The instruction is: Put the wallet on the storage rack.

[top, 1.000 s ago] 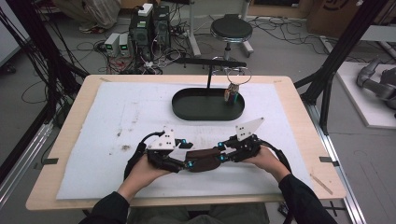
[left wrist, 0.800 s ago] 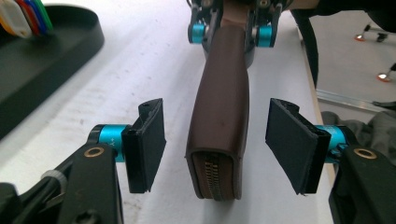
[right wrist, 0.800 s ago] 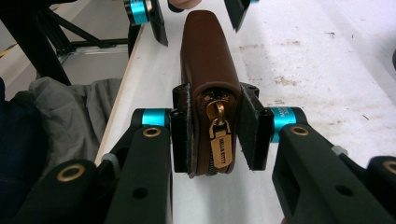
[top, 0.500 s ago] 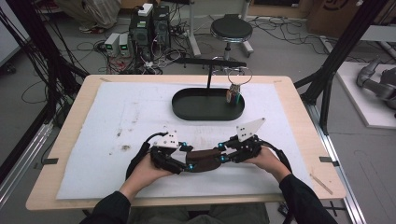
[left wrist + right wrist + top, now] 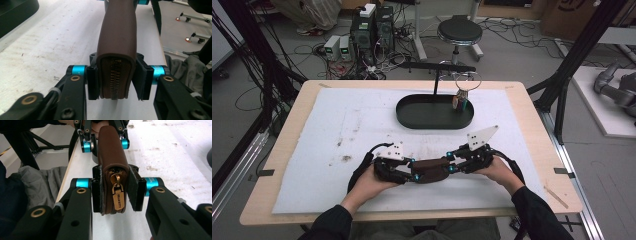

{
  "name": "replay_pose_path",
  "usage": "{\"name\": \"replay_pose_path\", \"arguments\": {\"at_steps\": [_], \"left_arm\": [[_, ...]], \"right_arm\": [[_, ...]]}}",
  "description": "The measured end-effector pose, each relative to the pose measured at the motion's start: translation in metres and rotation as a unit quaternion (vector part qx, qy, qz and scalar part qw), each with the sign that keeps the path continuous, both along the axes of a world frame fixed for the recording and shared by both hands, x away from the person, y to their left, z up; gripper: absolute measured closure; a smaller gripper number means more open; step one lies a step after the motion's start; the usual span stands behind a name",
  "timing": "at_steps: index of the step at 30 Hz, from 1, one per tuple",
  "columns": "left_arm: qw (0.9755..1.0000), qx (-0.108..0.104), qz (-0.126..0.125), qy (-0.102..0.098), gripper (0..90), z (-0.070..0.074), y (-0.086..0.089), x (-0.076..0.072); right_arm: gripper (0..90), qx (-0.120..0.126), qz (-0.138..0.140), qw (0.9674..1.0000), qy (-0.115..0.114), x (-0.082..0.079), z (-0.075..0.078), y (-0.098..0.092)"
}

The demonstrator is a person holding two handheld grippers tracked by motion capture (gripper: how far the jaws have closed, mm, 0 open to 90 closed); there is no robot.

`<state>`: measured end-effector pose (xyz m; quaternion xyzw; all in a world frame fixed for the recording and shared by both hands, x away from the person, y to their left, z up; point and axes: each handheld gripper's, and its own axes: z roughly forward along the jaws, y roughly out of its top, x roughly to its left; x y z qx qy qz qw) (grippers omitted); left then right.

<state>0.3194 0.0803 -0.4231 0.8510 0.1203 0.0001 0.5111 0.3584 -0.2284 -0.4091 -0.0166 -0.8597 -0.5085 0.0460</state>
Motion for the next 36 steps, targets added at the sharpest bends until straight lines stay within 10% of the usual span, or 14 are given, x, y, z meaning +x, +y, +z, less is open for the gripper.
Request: {"name": "replay_pose_path", "arguments": {"at_steps": [7,12,16,26,36], "left_arm": [[0.9999,-0.009,0.000,-0.008,65.4,0.005,0.001,-0.001],[0.9996,0.000,0.011,-0.025,65.5,0.016,0.004,0.002],[0.9991,-0.009,0.021,-0.036,65.6,0.030,0.009,0.007],[0.9963,-0.037,0.056,-0.053,65.8,0.059,0.024,0.025],[0.9931,-0.030,0.093,-0.065,65.7,0.075,0.025,0.049]], "right_arm": [[57.4,0.019,-0.015,0.9996,-0.010,-0.002,0.006,-0.005],[37.6,0.046,-0.086,0.9952,-0.011,-0.001,0.018,-0.024],[30.7,0.065,-0.160,0.9848,-0.021,0.000,0.026,-0.044],[29.4,0.079,-0.317,0.9424,-0.071,-0.002,0.034,-0.088],[27.8,0.078,-0.353,0.9299,-0.068,0.001,0.033,-0.101]]}}
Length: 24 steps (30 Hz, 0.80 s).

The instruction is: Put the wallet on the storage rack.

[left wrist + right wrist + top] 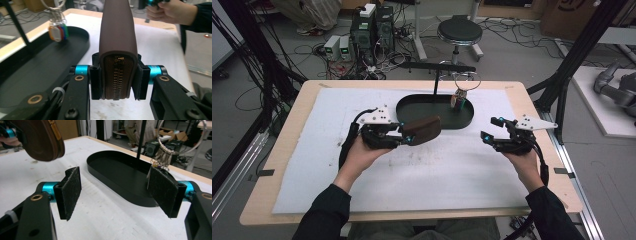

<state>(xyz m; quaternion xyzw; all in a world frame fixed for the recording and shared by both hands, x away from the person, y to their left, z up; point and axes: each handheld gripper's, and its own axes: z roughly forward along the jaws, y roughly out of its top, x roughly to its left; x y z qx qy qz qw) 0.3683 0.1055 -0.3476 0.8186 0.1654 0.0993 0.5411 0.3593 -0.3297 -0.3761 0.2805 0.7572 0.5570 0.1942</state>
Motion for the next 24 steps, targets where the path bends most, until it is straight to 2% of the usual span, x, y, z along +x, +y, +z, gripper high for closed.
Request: {"name": "replay_pose_path", "arguments": {"at_steps": [2,4,16,19,24], "left_arm": [[1.0000,0.001,0.005,-0.002,65.7,0.001,-0.001,0.004],[0.9998,0.014,0.010,-0.002,65.8,0.001,-0.003,0.010],[0.9991,0.033,0.028,0.002,65.9,0.005,-0.018,0.041],[0.9989,0.035,0.032,0.000,65.9,0.003,-0.022,0.049],[0.9980,0.051,0.036,-0.003,66.0,-0.004,-0.031,0.063]], "right_arm": [[27.8,0.000,-0.004,1.0000,-0.001,0.000,0.000,-0.002],[27.8,0.002,-0.007,1.0000,-0.001,0.001,0.000,-0.004],[27.4,0.009,-0.023,0.9997,0.003,0.004,-0.001,-0.012],[26.9,0.010,-0.026,0.9996,0.007,0.005,-0.001,-0.014],[26.9,0.008,-0.025,0.9996,0.008,0.006,-0.002,-0.014]]}}
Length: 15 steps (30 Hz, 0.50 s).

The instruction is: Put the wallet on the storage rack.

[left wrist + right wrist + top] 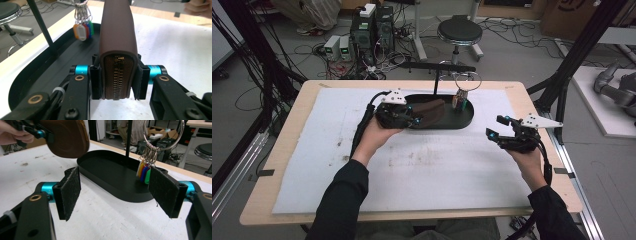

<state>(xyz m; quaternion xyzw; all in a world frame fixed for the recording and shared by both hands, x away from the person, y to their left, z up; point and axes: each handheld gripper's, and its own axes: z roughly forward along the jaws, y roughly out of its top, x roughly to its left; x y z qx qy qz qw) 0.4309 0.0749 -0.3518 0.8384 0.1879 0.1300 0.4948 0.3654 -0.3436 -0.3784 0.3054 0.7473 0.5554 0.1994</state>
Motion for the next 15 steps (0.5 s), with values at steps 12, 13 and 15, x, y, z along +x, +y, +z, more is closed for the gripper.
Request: {"name": "replay_pose_path", "arguments": {"at_steps": [12,13,15], "left_arm": [[0.9995,0.026,0.017,-0.011,66.3,-0.019,-0.015,0.032],[0.9994,0.029,0.018,-0.006,66.3,-0.020,-0.015,0.034],[0.9994,0.029,0.020,0.001,66.3,-0.021,-0.018,0.041]], "right_arm": [[26.9,-0.001,0.004,1.0000,0.002,0.001,-0.001,0.001],[26.9,0.000,0.004,1.0000,0.003,0.002,-0.001,0.001],[26.9,0.000,0.005,1.0000,0.003,0.001,-0.001,0.001]]}}
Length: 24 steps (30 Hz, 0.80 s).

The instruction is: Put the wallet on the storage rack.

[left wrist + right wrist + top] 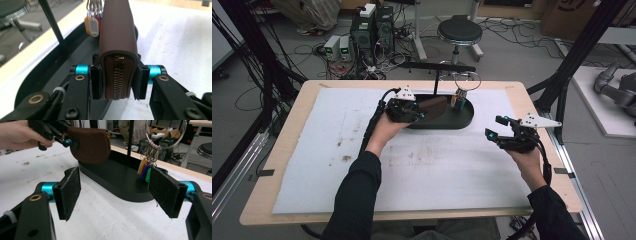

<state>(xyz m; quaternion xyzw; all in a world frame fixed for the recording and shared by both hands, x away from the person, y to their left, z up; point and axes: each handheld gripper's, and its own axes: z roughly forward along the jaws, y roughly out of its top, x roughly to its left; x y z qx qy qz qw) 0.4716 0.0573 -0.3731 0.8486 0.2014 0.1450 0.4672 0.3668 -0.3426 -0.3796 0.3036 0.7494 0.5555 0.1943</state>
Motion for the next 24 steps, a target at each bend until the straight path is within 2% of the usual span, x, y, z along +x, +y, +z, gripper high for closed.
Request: {"name": "replay_pose_path", "arguments": {"at_steps": [3,9,14,15,22,24], "left_arm": [[1.0000,0.001,0.001,-0.003,66.3,-0.001,-0.005,0.006],[0.9999,0.011,0.004,0.008,66.3,-0.006,-0.013,0.016],[0.9997,0.007,0.011,0.020,66.2,-0.015,-0.019,0.023],[0.9997,0.013,0.010,0.019,66.2,-0.017,-0.019,0.024],[0.9992,0.006,0.019,0.036,66.1,-0.029,-0.022,0.030],[0.9990,0.012,0.017,0.038,66.1,-0.031,-0.023,0.031]], "right_arm": [[26.9,0.002,-0.001,1.0000,0.000,0.000,0.000,-0.001],[26.9,0.001,0.000,1.0000,0.001,0.001,0.000,-0.001],[26.9,0.002,0.000,1.0000,0.000,0.000,0.000,-0.001],[26.9,0.003,0.001,1.0000,0.000,0.000,0.000,-0.002],[26.9,0.003,0.001,1.0000,0.003,0.000,0.000,-0.001],[26.9,0.004,0.001,1.0000,0.004,0.001,0.000,-0.001]]}}
